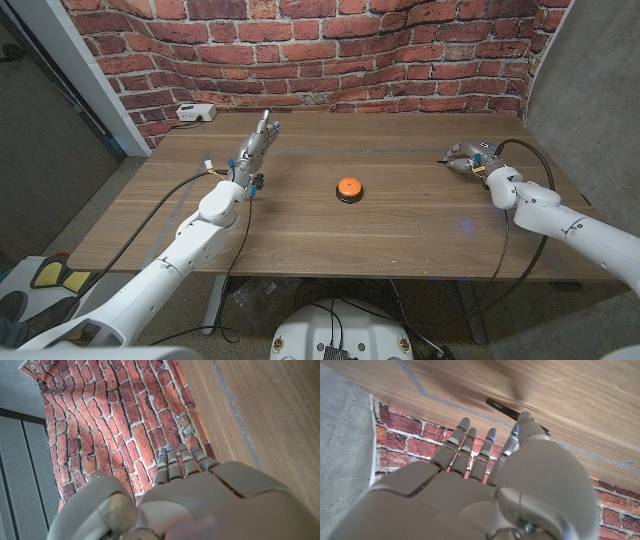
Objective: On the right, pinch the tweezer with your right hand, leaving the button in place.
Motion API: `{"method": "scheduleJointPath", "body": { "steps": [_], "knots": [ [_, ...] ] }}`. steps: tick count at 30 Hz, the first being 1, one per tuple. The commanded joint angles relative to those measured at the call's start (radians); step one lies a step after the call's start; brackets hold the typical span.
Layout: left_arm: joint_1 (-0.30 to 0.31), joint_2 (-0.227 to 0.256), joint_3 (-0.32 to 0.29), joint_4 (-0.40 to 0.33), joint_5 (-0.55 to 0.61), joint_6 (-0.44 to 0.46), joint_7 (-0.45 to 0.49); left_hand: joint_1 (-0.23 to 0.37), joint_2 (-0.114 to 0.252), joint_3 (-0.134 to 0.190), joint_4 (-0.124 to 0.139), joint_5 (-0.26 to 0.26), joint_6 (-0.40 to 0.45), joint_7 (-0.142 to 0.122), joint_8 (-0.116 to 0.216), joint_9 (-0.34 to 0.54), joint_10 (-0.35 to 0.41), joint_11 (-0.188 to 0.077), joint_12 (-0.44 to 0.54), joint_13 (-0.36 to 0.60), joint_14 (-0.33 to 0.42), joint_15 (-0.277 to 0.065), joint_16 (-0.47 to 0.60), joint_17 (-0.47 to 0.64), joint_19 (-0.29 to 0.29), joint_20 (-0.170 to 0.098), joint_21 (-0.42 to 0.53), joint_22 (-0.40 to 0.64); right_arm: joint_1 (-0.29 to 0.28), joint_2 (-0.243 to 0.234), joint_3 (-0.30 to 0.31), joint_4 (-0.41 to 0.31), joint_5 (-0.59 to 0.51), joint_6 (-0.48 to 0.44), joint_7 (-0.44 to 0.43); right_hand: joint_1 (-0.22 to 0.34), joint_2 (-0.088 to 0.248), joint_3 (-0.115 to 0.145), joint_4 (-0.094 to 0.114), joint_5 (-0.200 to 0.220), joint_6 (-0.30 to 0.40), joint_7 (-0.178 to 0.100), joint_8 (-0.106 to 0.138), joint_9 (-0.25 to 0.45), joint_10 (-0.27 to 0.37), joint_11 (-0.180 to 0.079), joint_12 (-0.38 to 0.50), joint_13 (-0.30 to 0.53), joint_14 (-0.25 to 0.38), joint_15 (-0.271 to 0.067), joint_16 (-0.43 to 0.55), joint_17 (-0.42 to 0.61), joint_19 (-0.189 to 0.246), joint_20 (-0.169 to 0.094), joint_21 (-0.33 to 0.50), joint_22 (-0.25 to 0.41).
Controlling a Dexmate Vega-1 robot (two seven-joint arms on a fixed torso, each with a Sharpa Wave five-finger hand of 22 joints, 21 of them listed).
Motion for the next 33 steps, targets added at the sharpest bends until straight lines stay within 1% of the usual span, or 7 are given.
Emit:
{"method": "scheduleJointPath", "body": {
  "steps": [1, 12, 25, 33],
  "knots": [
    [0.001, 0.001, -0.001, 0.000, -0.003, -0.006, -0.006, 0.009, -0.002, -0.008, 0.000, 0.001, 0.005, 0.001, -0.003, 0.004, 0.009, -0.003, -0.003, 0.003, 0.009, 0.000, -0.005, 0.003, 0.002, 0.005, -0.003, 0.005, -0.061, -0.031, 0.050, -0.087, 0.017, -0.037, -0.046, -0.005, 0.001, -0.002, 0.000, 0.001, 0.007, -0.002, 0.006, 0.002, 0.009, -0.003, 0.002, 0.003, 0.007, -0.052, -0.001, 0.004, 0.009, -0.049, 0.004, 0.002],
    [-0.006, 0.000, 0.001, 0.004, -0.002, -0.009, -0.012, 0.010, -0.001, -0.009, 0.001, 0.001, 0.006, 0.000, -0.004, 0.004, 0.010, -0.002, -0.003, 0.003, 0.009, 0.000, -0.005, 0.003, 0.001, 0.007, -0.003, 0.005, -0.120, -0.060, 0.103, -0.176, 0.023, -0.064, -0.094, -0.007, 0.002, -0.003, 0.001, 0.002, 0.009, -0.001, 0.005, 0.003, 0.011, -0.003, 0.001, 0.003, 0.009, -0.051, -0.003, 0.004, 0.009, -0.049, 0.004, 0.003],
    [-0.008, -0.002, 0.000, 0.008, -0.003, -0.013, -0.015, 0.011, 0.000, -0.011, 0.001, 0.001, 0.006, -0.001, -0.005, 0.004, 0.009, -0.002, -0.005, 0.003, 0.009, 0.000, -0.006, 0.003, 0.001, 0.007, -0.003, 0.005, -0.184, -0.094, 0.169, -0.290, 0.011, -0.065, -0.156, -0.006, 0.004, -0.006, 0.001, 0.002, 0.007, -0.003, 0.003, 0.003, 0.010, -0.005, -0.003, 0.003, 0.009, -0.051, -0.005, 0.004, 0.009, -0.049, 0.004, 0.003],
    [-0.007, -0.002, -0.001, 0.005, -0.002, -0.016, -0.013, 0.011, 0.000, -0.012, 0.001, 0.001, 0.007, -0.002, -0.005, 0.004, 0.011, -0.003, -0.005, 0.003, 0.010, -0.001, -0.005, 0.003, 0.000, 0.007, -0.003, 0.005, -0.220, -0.108, 0.207, -0.339, -0.002, -0.073, -0.189, -0.009, 0.003, -0.008, 0.002, 0.002, 0.009, -0.004, 0.003, 0.003, 0.011, -0.004, -0.005, 0.003, 0.011, -0.050, -0.006, 0.004, 0.010, -0.048, 0.004, 0.003]
  ]
}}
